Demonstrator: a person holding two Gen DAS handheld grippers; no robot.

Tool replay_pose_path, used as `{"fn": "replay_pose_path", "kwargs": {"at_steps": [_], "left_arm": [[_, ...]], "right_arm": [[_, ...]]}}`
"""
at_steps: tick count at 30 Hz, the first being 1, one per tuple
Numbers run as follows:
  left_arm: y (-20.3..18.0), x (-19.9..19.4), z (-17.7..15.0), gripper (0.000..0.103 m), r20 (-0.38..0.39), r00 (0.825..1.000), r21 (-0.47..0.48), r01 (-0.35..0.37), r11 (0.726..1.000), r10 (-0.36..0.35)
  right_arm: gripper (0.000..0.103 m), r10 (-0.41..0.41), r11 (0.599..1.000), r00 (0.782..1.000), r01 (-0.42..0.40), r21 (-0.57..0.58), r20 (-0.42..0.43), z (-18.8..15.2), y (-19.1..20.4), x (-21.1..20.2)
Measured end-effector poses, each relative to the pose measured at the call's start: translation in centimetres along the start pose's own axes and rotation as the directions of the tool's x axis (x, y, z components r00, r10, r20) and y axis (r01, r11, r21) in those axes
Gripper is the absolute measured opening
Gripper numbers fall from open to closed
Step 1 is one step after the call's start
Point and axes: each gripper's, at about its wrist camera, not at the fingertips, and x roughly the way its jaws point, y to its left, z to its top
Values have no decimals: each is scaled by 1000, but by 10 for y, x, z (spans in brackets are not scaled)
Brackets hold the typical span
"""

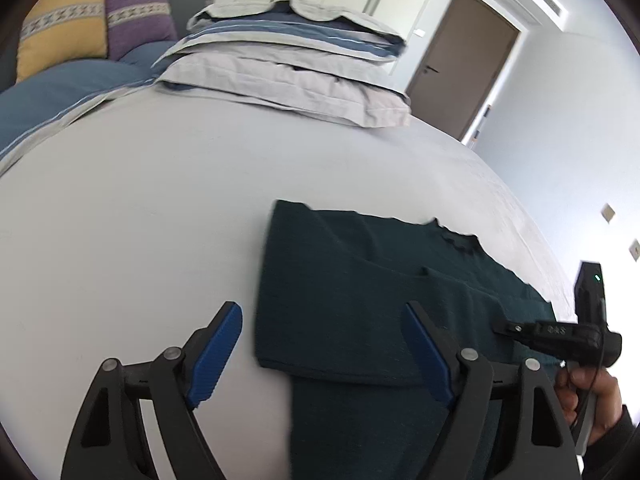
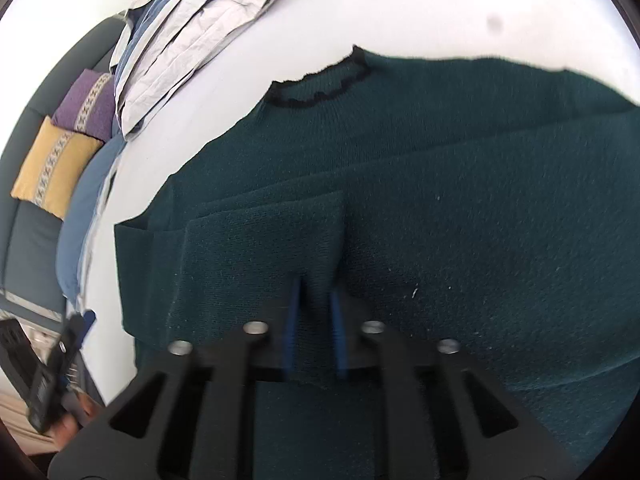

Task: Fold small clothes

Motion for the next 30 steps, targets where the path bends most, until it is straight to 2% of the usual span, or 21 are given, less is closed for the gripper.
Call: {"fn": "replay_pose_path", "kwargs": {"at_steps": [4, 7, 10, 13, 16, 18, 26, 30], "left_arm": [[17, 2, 11, 83, 3, 1000, -46, 5, 999, -5], [23, 9, 23, 83, -6, 1000, -54, 3, 999, -3], [22, 22, 32, 83, -29, 1000, -58, 8, 998, -9], [17, 38, 38, 82, -56, 998, -44, 4, 999, -6], [15, 61, 39, 76, -119, 993, -53, 2, 999, -8], [14, 75, 40, 75, -150, 989, -62, -1, 998, -9], [8, 113, 55, 72, -187, 980, -11, -76, 997, 73], [4, 132, 58, 64, -201, 976, 18, -84, 996, 86]], "right_arm": [[6, -16, 998, 998, 20, -63, 53, 4, 8, -22], [6, -37, 996, 996, 43, -78, 84, 12, 1, -38], [6, -69, 994, 991, 78, -74, 115, 18, -14, -54], [6, -74, 996, 990, 78, -31, 122, 21, -38, -66], [6, -65, 997, 991, 69, -33, 115, 19, -50, -65], [6, -71, 996, 991, 76, -42, 110, 18, -53, -61], [7, -67, 996, 994, 71, -50, 88, 15, -63, -42], [7, -69, 995, 994, 74, -64, 83, 12, -65, -36]]}}
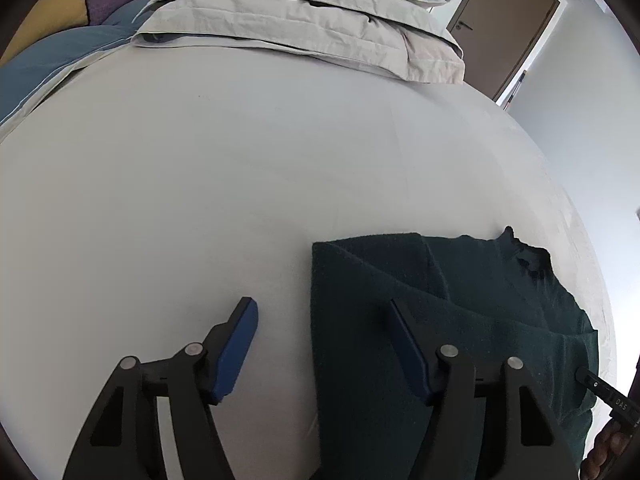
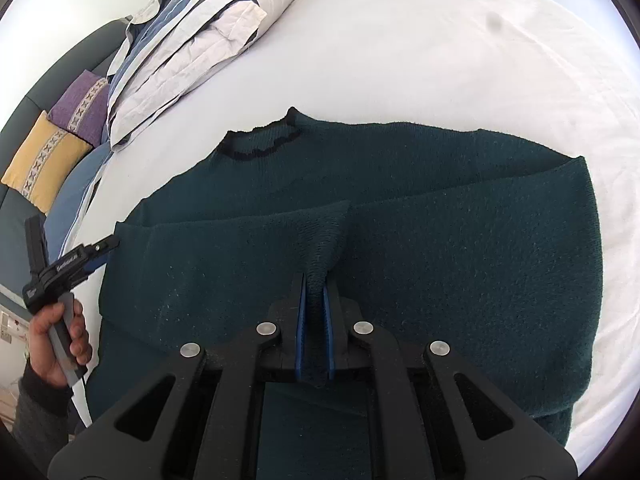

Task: Fold small clothes

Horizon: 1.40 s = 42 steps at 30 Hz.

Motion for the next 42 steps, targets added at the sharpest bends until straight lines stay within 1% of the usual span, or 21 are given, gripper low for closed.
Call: {"fn": "replay_pose_path", "kwargs": {"at_steps": [2, 3, 4, 5, 8, 13, 15, 20, 23, 24, 26, 28, 29, 31, 32, 33, 35, 36, 37, 39, 42], "left_arm": [[-5, 6, 2, 45, -2, 1000, 29, -11, 1000, 11], [-6, 9, 3, 39, -1, 1000, 37, -12, 999, 12], [-7, 10, 4, 27, -1, 1000, 43, -11, 999, 11], [-9, 11, 5, 21, 0, 1000, 50, -12, 999, 12], [-13, 13, 7, 11, 22, 999, 81, -33, 996, 31], [-10, 18, 4, 10, 49, 998, 98, -38, 994, 33], [-8, 19, 4, 10, 53, 998, 100, -37, 994, 31], [-10, 15, 3, 11, 70, 997, 118, -47, 992, 39], [-7, 11, 3, 18, 76, 996, 99, -43, 994, 35], [-4, 7, 2, 19, 76, 997, 82, -31, 996, 25], [-1, -4, -1, 19, 87, 996, 61, -17, 998, 12], [-3, -19, -7, 19, 116, 993, 74, -9, 997, 0], [-5, -25, -11, 21, 126, 992, 81, -2, 997, -8], [-12, -37, -21, 24, 136, 991, 110, 4, 994, -19], [-17, -43, -28, 25, 138, 990, 132, 4, 991, -23], [-21, -47, -33, 25, 140, 990, 152, 3, 988, -24], [-30, -50, -45, 26, 137, 990, 207, -20, 978, -8], [-35, -49, -51, 26, 131, 991, 238, -38, 970, 6], [-39, -45, -57, 26, 115, 993, 274, -63, 960, 33], [-39, -33, -67, 26, 80, 994, 316, -92, 944, 70], [-32, -27, -73, 28, 82, 995, 336, -88, 938, 64]], "right_arm": [[7, -19, 1000, 1000, 19, -7, -5, -2, -1, 4], [7, -30, 1000, 1000, 30, -7, -5, -3, -1, 6], [7, -42, 999, 999, 42, -4, -4, -4, -1, 8], [6, -47, 999, 999, 47, 1, -1, -4, -2, 9], [6, -56, 998, 998, 56, 15, 11, -7, -4, 11], [5, -41, 999, 999, 40, 36, 19, -9, -10, 14], [5, -52, 998, 998, 51, 42, 25, -7, -9, 12], [1, -131, 991, 988, 130, 16, 79, -2, -1, -11], [1, -169, 985, 985, 168, 39, 33, 0, -14, -4], [1, -169, 984, 985, 168, 53, 23, 0, -20, -2], [1, -116, 989, 993, 112, 96, 33, 1, -26, -7], [3, -71, 992, 994, 62, 112, 84, 0, -25, -17], [6, -57, 992, 994, 46, 113, 96, 0, -23, -20], [18, -35, 994, 995, 24, 110, 96, 1, -19, -19], [31, -28, 993, 996, 18, 113, 90, 1, -17, -18], [41, -17, 993, 996, 7, 117, 87, 1, -16, -16], [43, -3, 995, 997, -5, 101, 79, 0, -9, -11], [42, -11, 997, 998, 6, 79, 63, -3, -3, -8], [42, -36, 998, 999, 34, 52, 35, -5, 0, -2], [36, -100, 995, 995, 100, -2, 1, -10, 6, 9], [31, -139, 989, 990, 140, -50, 22, -13, 10, 9]]}}
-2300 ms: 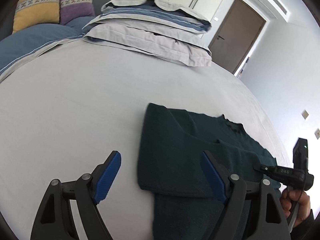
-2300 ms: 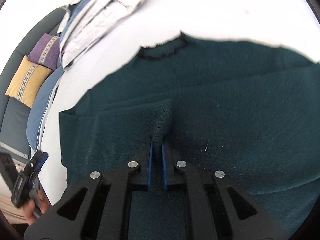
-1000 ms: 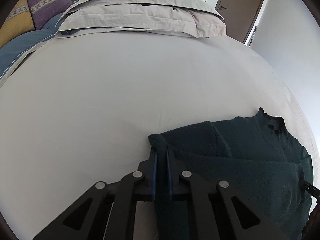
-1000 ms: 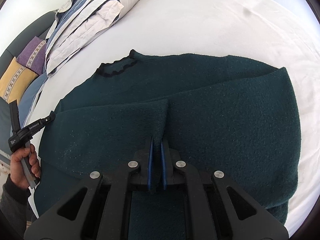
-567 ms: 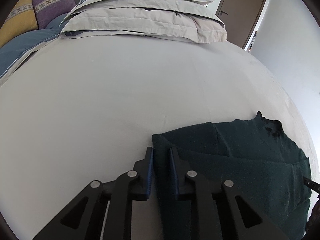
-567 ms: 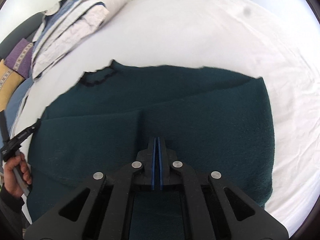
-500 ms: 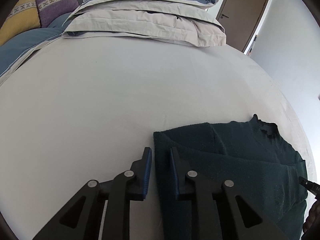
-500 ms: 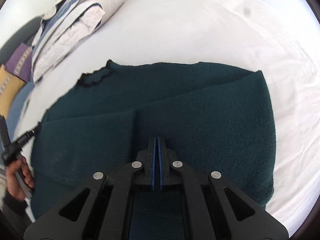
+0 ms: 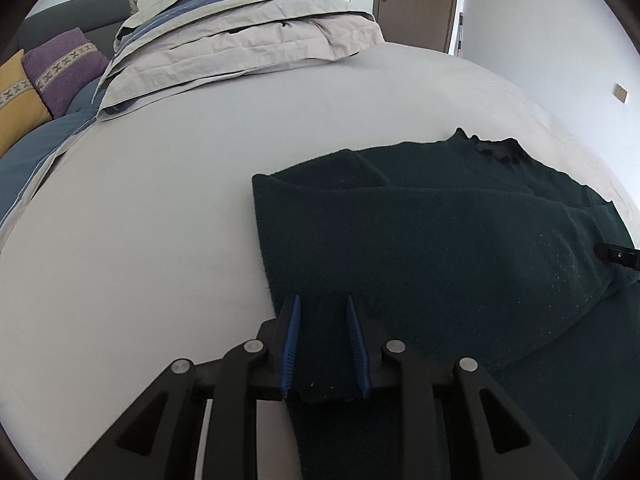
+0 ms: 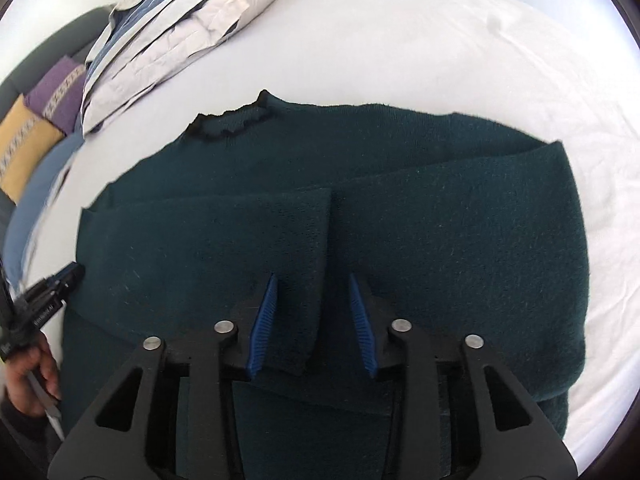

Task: Fold small clothes

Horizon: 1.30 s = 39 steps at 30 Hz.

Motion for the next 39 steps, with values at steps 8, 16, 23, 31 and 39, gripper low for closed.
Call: {"fn": "replay_pose_path", "kwargs": {"at_steps": [8, 16, 23, 31, 39], "left_arm": [[22, -10, -6, 62, 9, 1000, -80, -28, 996, 29], [20, -67, -43, 62, 21, 1000, -105, -10, 994, 12], [34, -131, -110, 78, -29, 988, -217, 143, 966, -153], [43, -164, -192, 77, -106, 931, -389, 283, 877, -348], [33, -175, -227, 74, -157, 901, -400, 316, 860, -404]], "right_arm": [[30, 5, 997, 997, -11, 82, 79, -8, -6, -30], [39, 9, 987, 998, -20, 159, 68, -27, -32, -54], [55, 164, 958, 963, -207, 200, 213, -93, -41, -146], [55, 229, 938, 959, -264, 226, 169, -223, -66, -204], [55, 246, 924, 958, -278, 263, 148, -295, -91, -221]]}}
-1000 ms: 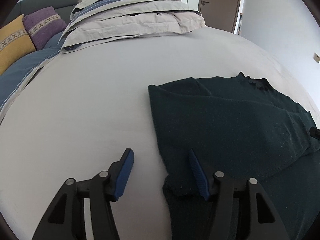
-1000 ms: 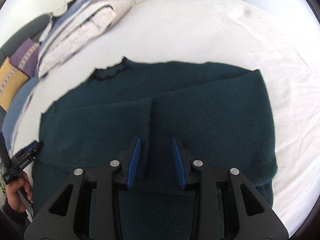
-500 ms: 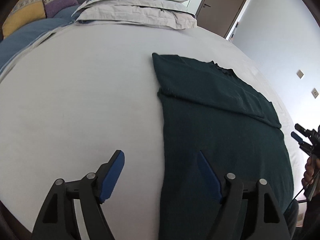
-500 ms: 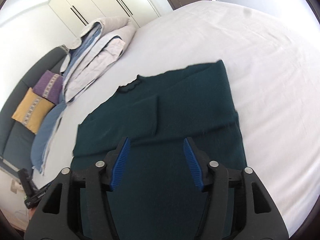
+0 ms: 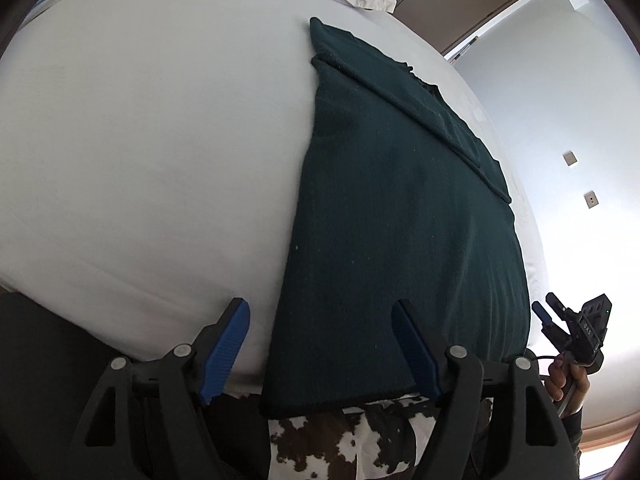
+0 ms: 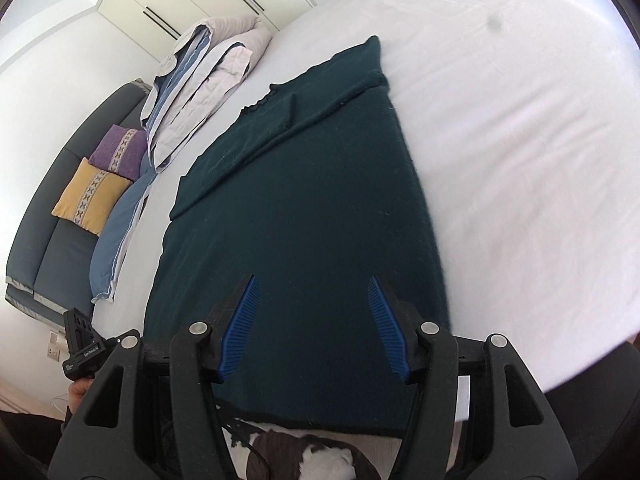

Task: Fold small clothes

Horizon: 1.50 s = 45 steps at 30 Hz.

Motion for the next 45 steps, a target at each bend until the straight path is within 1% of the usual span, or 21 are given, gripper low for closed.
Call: {"fn": "replay_pose_path", "kwargs": {"at_steps": [3, 5, 6, 8, 12, 13, 14, 16, 19, 21, 23, 26, 29, 32, 36, 42, 45], "left_arm": [[-2, 4, -8, 64, -39, 999, -8, 5, 1000, -5], [0, 8, -14, 54, -53, 998, -26, 18, 999, -20], [2, 10, -17, 52, -58, 998, -38, 28, 999, -30], [6, 12, -19, 43, -64, 997, -59, 31, 998, -35], [14, 13, -18, 43, -66, 996, -103, 60, 993, -67], [12, 16, -16, 44, -67, 995, -115, 65, 991, -73], [12, 16, -16, 47, -65, 994, -122, 74, 990, -83], [10, 17, -14, 50, -60, 994, -128, 87, 988, -95], [7, 19, -11, 50, -58, 994, -120, 84, 989, -91], [8, 20, -9, 43, -56, 994, -129, 87, 988, -95], [9, 22, -7, 25, -59, 995, -133, 72, 989, -81], [15, 20, -9, 10, -60, 995, -146, 74, 987, -83], [14, 17, -10, 7, -50, 996, -137, 72, 988, -79], [7, 15, -9, 7, -39, 997, -124, 65, 990, -70], [2, 6, -8, 7, -16, 997, -103, 78, 992, -80], [-4, 2, -7, 6, -9, 996, -78, 86, 993, -87], [-3, 2, -6, 6, -9, 996, -76, 82, 994, -83]], "right_arm": [[55, 11, 1000, 1000, -11, 28, 1, -2, -18, -12], [55, 8, 1000, 1000, -8, 26, 1, -5, -21, -16], [55, 10, 1000, 1000, -9, 26, -2, 0, -24, -16], [55, 8, 1000, 1000, -8, 26, -10, -1, -25, -16], [55, 2, 1000, 1000, -1, 27, -23, 5, -23, -11], [55, 1, 1000, 1000, 0, 26, -24, 5, -23, -11], [55, 0, 1000, 1000, 0, 25, -26, 4, -23, -13], [55, -2, 1000, 1000, 3, 21, -30, 3, -24, -16], [55, -9, 1000, 999, 9, 22, -34, 3, -27, -22], [55, -11, 1000, 999, 12, 26, -37, 2, -30, -25], [55, -21, 999, 999, 23, 34, -44, 0, -34, -26], [55, -27, 999, 998, 28, 36, -51, -1, -38, -30], [55, -45, 998, 997, 47, 29, -68, -3, -38, -35], [55, -77, 997, 993, 79, 24, -90, -7, -39, -39], [55, -118, 992, 986, 124, 40, -121, -13, -45, -44], [55, -145, 984, 972, 161, 74, -187, -21, -58, -44], [55, -130, 982, 968, 155, 105, -215, -26, -69, -39]]}}
